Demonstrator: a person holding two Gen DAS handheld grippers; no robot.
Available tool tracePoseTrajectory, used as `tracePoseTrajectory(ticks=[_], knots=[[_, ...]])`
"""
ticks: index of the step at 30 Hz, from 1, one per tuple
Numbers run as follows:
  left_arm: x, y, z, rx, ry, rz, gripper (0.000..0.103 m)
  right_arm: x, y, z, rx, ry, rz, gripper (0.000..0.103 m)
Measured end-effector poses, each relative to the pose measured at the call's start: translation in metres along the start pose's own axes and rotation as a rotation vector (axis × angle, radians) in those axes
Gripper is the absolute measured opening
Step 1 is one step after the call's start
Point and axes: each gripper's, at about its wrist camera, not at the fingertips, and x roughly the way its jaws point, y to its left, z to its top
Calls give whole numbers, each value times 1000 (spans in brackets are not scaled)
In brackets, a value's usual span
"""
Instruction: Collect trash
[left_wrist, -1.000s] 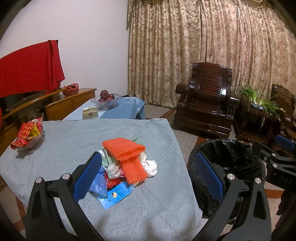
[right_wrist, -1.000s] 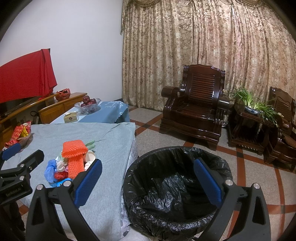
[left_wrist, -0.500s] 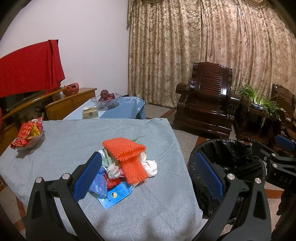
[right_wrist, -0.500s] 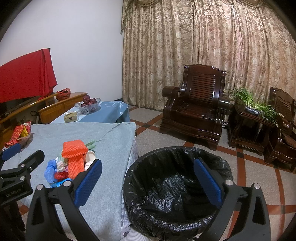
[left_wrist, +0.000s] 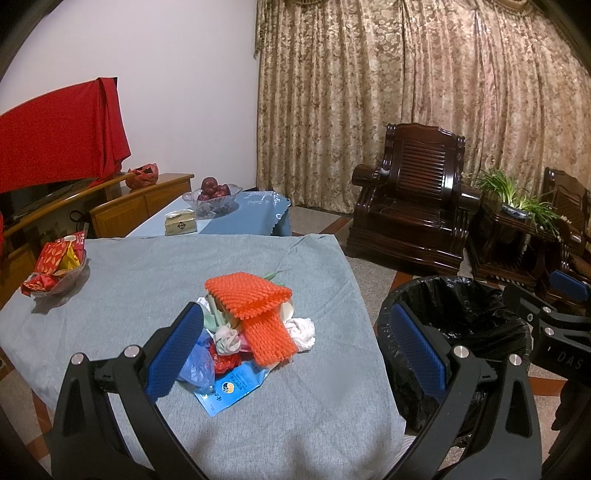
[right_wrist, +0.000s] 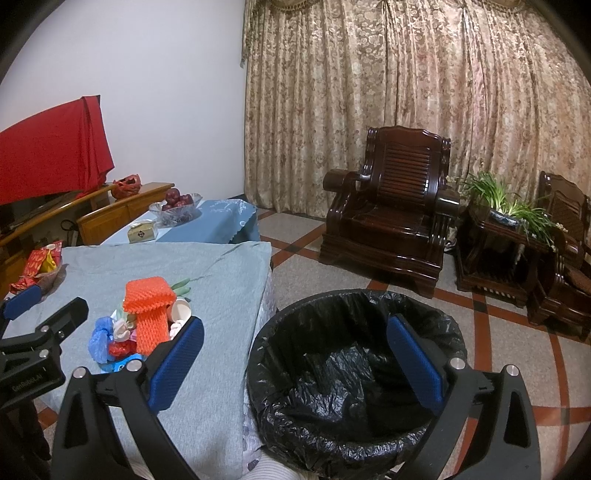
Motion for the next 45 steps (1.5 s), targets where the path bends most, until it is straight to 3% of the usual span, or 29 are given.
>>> tracePoseTrajectory(ticks=[27, 33, 45], knots=[[9, 14, -2, -17, 0, 18, 98, 18, 9, -9, -10, 12, 14, 97], [18, 41, -5, -23, -11, 81, 98, 37, 31, -5, -30, 20, 45, 97], [54, 127, -29, -57, 50, 226, 98, 97, 99, -9, -95, 48, 160, 97]])
